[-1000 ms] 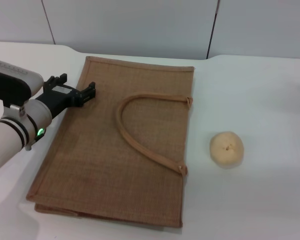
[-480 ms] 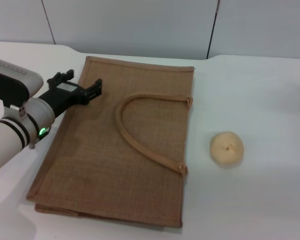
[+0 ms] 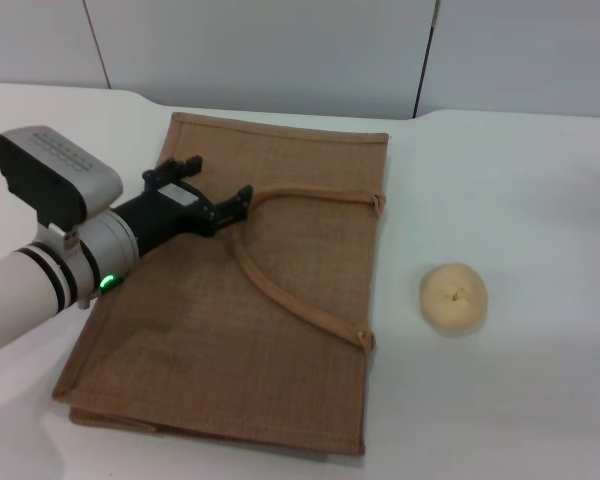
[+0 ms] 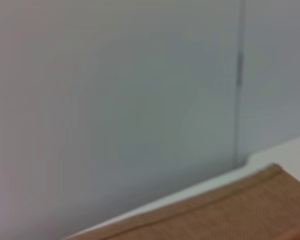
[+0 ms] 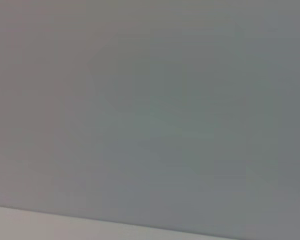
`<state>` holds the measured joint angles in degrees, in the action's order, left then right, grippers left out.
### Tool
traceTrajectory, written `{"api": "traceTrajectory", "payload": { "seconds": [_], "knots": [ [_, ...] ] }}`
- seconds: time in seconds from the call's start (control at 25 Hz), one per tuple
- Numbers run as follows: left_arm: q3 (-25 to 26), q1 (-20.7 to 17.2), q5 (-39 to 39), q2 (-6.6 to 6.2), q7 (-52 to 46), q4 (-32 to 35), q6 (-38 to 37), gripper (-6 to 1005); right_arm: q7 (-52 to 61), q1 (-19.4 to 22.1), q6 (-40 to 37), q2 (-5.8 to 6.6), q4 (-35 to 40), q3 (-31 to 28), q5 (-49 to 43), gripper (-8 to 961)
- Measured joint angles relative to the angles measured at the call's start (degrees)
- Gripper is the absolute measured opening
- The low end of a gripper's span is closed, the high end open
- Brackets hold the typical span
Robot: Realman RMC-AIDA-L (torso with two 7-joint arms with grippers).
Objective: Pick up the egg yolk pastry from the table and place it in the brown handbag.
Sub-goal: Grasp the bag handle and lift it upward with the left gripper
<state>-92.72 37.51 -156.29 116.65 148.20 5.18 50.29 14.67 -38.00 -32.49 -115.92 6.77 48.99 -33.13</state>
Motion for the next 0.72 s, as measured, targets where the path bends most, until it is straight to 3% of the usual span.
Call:
{"api": "traceTrajectory", "payload": {
  "seconds": [0.32, 0.72],
  "knots": [
    [0.0, 0.0, 5.8, -0.35, -2.8, 0.0, 0.0, 876, 0.0, 0.0, 0.1, 0.00, 0.0, 0.1, 0.0, 877],
    [0.6, 0.2, 6.0, -0.46, -3.0, 0.4, -0.7, 876, 0.0, 0.0, 0.1, 0.00, 0.0, 0.0, 0.0, 876]
  ]
}}
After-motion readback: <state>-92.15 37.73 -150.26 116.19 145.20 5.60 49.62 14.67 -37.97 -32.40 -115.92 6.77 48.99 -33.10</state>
